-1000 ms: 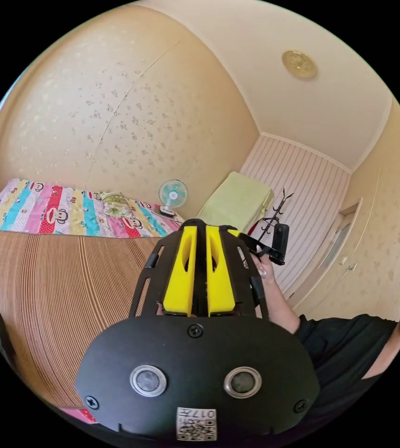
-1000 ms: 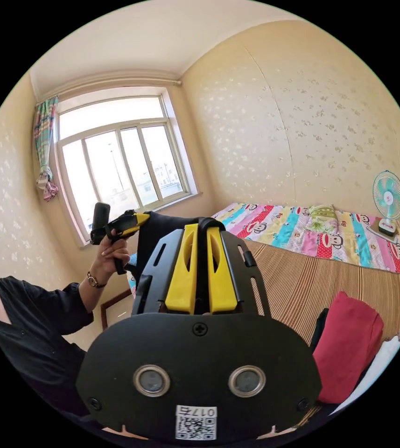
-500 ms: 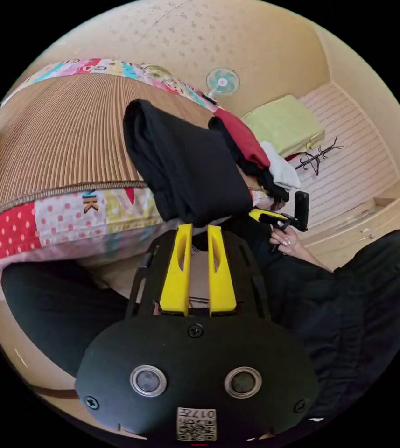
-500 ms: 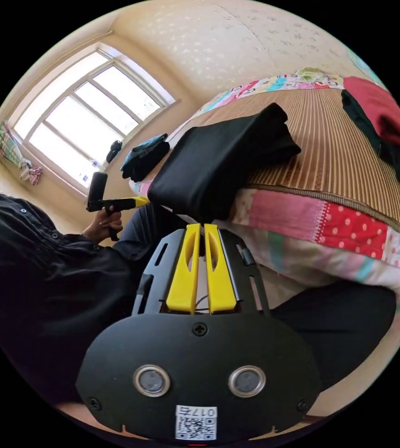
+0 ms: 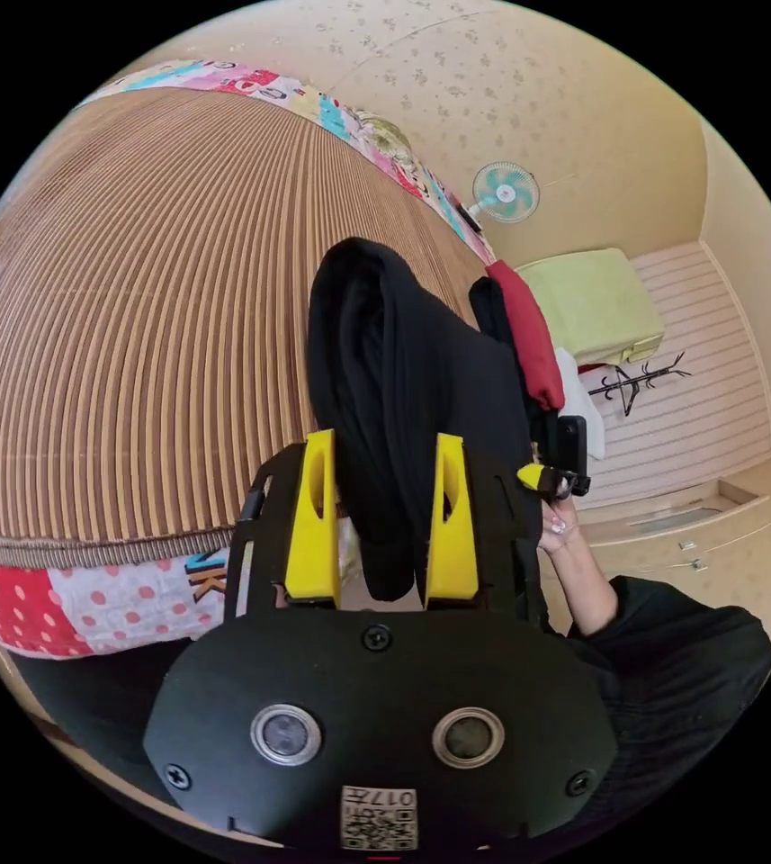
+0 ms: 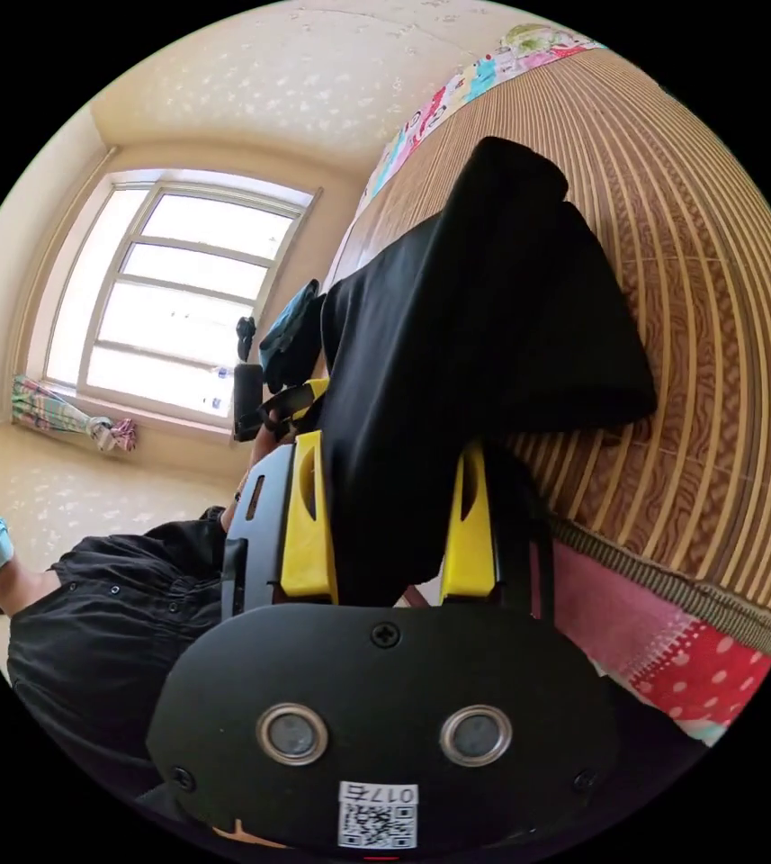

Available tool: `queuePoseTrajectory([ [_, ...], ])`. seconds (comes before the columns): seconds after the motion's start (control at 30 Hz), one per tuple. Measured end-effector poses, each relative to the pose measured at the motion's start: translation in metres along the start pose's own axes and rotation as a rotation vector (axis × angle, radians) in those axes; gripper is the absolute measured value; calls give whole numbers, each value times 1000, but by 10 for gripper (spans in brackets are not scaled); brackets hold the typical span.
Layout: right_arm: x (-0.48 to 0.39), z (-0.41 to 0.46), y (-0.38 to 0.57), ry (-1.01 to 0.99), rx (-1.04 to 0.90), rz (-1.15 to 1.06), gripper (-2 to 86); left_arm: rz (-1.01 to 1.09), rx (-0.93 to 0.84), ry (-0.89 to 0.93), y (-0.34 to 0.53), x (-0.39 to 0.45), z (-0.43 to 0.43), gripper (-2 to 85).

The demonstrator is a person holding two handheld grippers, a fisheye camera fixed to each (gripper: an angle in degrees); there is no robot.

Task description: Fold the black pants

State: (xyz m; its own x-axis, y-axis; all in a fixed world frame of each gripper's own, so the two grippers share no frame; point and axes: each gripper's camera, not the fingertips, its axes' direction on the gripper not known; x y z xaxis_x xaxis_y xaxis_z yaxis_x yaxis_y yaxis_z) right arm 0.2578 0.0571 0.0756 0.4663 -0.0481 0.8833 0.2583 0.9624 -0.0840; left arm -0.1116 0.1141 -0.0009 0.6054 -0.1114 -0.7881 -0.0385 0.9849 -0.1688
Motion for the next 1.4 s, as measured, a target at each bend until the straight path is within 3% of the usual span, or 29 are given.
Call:
queuePoseTrajectory([
  [0.2, -28, 12, 33, -142, -85, -22, 103, -107, 18, 169, 80, -15, -22, 94],
  [0.27, -51, 22, 34, -150, -124, -80, 96, -69, 93, 426, 103, -10, -45, 52],
  [0.33, -84, 40, 15, -230, -148, -159, 89, -47, 169, 452, 112, -1, -68, 51],
  [0.47, -130, 75, -43, -392, -137, -259, 82, 65, 431, 218, 109, 22, -177, 52],
  [0.63, -268, 133, -149, -620, -79, -544, 82, 182, 787, 40, 135, 45, -336, 77],
  [0.8, -371, 231, -250, -695, -36, -442, 81, 104, 1077, -340, 229, 60, -420, 89],
  [0.87, -388, 284, -283, -629, -69, -366, 81, -44, 1028, -511, 262, 44, -416, 89],
  [1.03, -353, 429, -318, -215, -281, -239, 96, -317, 806, -470, 311, -14, -355, 100],
  [1.13, -315, 422, -291, -380, -157, -194, 110, -428, 684, -445, 330, -33, -312, 100],
  [1.2, -299, 409, -266, -449, -190, -206, 113, -459, 644, -435, 333, -40, -293, 100],
  [1.27, -291, 386, -225, -372, -217, -318, 114, -433, 572, -373, 315, -49, -275, 100],
  [1.4, -260, 329, -96, -16, -396, -552, 109, -231, 419, -352, 248, -35, -251, 100],
])
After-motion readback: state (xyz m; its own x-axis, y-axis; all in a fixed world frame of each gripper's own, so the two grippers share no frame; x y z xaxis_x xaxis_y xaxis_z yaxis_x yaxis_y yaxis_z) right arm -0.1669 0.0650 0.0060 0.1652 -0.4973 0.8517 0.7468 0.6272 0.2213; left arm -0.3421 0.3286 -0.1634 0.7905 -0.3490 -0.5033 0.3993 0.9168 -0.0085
